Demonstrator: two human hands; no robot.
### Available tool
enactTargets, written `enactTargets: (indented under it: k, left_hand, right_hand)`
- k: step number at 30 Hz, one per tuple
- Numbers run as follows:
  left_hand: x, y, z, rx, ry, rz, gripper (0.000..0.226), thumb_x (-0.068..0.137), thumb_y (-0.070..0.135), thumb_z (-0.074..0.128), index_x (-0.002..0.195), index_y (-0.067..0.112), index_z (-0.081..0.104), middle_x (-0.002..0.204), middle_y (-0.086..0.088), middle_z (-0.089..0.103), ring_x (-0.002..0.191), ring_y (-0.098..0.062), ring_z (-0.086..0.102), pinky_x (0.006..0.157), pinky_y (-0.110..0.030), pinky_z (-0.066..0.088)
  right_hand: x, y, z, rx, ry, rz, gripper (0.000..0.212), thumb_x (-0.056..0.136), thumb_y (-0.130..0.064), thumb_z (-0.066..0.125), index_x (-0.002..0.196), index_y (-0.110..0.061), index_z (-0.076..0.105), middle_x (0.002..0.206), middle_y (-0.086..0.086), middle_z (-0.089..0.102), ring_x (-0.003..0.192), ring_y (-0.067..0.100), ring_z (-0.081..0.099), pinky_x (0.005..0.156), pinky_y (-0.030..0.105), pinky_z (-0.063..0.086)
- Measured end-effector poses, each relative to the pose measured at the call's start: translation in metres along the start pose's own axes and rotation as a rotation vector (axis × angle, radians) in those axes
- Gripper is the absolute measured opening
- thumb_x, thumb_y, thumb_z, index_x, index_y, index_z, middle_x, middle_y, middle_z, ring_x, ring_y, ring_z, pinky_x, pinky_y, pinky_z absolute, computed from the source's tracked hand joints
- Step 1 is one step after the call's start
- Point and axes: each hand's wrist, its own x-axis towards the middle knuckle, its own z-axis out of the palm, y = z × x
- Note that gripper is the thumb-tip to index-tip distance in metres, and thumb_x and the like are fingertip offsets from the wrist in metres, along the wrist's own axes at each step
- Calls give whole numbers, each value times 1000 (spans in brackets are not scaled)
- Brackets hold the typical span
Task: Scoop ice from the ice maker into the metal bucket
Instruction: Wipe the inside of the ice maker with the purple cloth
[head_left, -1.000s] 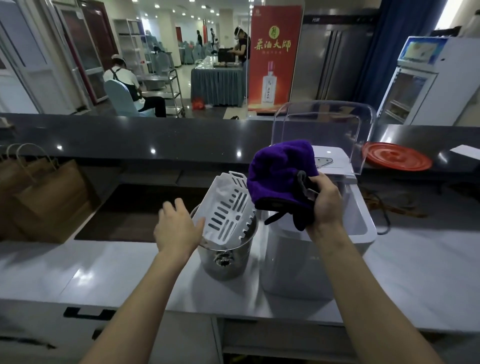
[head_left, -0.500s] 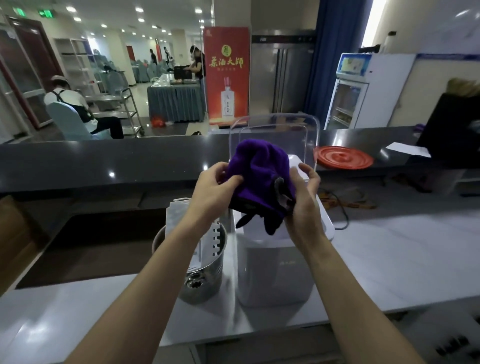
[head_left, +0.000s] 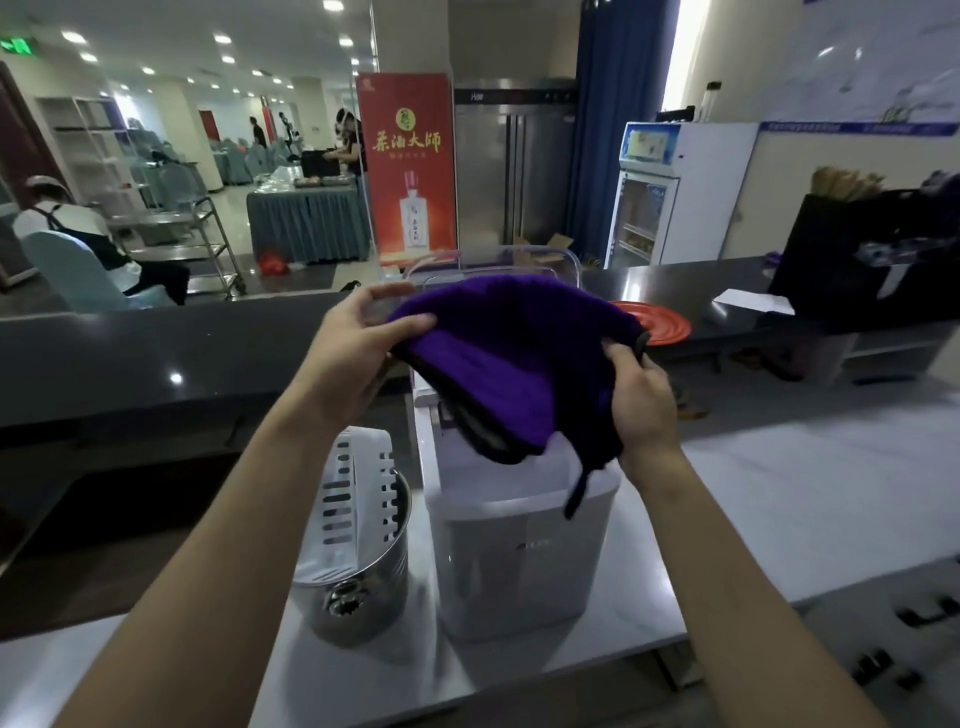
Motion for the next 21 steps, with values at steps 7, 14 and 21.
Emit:
enactTargets:
  k: [7,14,21]
  left_hand:
    - [-4,-23,-18,53,-259,-373,55,89,14,83,140,7,63,135,-20,72,118,-35,74,100,-51,60]
    - [4,-22,-14,585,222,-60,73,88,22,89,138,32,38,119,-8,64,106,-25,69,86,-46,61]
    - [-18,-21,36,578,45,227,69,91,15,86,134,25,33,108,5,72,98,-7,73,89,-32,59]
  right_hand:
    - [9,-18,-5,56,-27,69,17,105,-25,62,101,-16,76,75,-2,75,67,13,72,64,29,61]
    - [20,-18,-16,-251,63,166,36,99,-45,62,93,-14,78,87,3,75,90,28,72,94,50,60]
    - [16,0,-4,-154,-57,266,54,104,-62,53,110,-13,76,104,11,81,105,31,75,102,52,58]
